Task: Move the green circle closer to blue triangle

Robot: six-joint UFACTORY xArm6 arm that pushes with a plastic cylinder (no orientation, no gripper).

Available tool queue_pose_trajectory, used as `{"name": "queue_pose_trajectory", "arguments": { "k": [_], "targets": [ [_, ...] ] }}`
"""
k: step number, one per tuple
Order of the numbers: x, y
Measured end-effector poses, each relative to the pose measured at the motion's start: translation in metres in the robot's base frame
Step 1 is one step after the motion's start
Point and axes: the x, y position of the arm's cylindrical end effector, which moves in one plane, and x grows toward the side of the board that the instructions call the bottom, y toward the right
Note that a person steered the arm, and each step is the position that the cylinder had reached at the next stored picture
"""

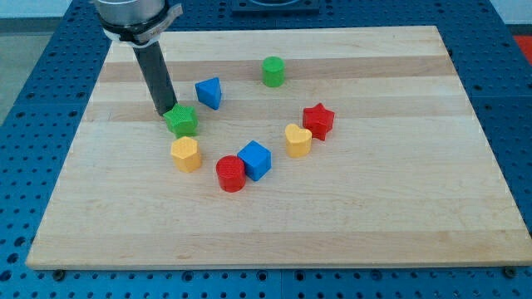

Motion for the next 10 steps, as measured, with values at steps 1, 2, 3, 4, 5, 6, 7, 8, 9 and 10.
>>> {"name": "queue_pose_trajectory", "arguments": {
  "k": [1, 2, 3, 4, 5, 6, 7, 8, 9, 10],
  "targets": [
    [-0.022, -0.013],
    [-0.053, -0.004],
    [-0.068, 0.021],
    [-0.068, 0.028],
    [-0.069, 0.061],
    [-0.069, 0.067],
    [-0.069, 0.066],
    [-0.069, 0.066],
    [-0.069, 0.067],
    [-0.069, 0.069]
  ]
}}
